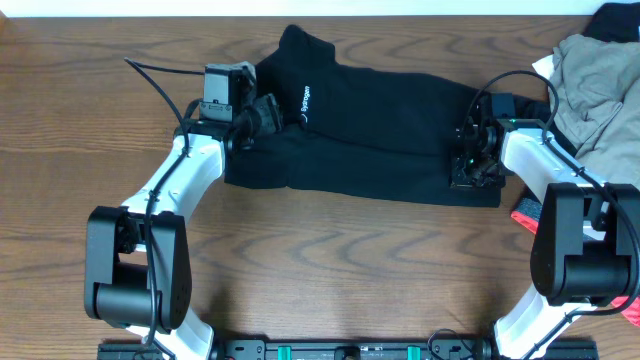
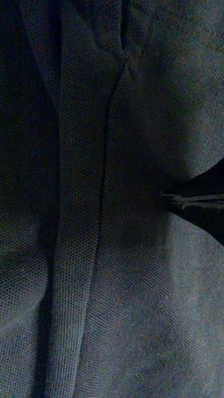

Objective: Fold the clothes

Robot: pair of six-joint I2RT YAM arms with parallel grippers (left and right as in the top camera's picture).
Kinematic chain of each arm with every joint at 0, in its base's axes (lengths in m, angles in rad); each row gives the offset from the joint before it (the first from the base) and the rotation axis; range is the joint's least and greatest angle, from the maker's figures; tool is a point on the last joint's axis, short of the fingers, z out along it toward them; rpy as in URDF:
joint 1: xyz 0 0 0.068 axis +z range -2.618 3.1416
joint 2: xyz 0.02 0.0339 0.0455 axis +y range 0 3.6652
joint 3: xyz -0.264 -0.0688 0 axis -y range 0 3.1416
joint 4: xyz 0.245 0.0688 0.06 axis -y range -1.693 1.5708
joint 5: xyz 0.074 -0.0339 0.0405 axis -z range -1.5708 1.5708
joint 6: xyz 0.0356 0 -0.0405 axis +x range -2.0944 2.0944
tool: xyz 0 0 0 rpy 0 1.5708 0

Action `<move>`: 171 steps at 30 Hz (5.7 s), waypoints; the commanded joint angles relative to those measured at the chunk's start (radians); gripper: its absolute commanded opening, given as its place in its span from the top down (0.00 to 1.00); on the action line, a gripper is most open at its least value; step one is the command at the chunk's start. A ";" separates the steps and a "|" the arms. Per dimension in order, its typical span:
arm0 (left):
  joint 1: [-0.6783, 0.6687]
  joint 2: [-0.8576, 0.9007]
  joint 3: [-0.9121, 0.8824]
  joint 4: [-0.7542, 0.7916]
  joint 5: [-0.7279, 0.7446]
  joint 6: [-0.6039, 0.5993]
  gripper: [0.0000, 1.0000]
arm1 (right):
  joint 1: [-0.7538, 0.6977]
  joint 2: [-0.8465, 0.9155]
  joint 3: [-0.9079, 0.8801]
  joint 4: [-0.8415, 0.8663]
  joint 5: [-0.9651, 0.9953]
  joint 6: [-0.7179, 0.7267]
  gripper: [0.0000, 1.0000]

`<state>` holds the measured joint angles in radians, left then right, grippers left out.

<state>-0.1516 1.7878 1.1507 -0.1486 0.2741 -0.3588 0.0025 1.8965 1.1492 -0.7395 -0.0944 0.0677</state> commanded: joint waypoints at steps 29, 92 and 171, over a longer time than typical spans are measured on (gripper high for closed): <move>0.003 0.050 -0.003 -0.007 -0.029 0.023 0.94 | 0.004 0.006 -0.028 -0.042 0.001 0.006 0.99; 0.212 0.053 -0.076 -0.531 -0.045 0.010 0.94 | 0.003 0.001 -0.021 -0.074 0.020 0.005 0.99; 0.245 0.443 0.911 -0.661 0.179 0.343 0.39 | -0.048 0.080 0.581 -0.167 -0.150 -0.108 0.43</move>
<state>0.0898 2.1414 2.0106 -0.8036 0.3946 -0.0616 -0.0303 1.9305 1.7100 -0.8959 -0.2302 -0.0238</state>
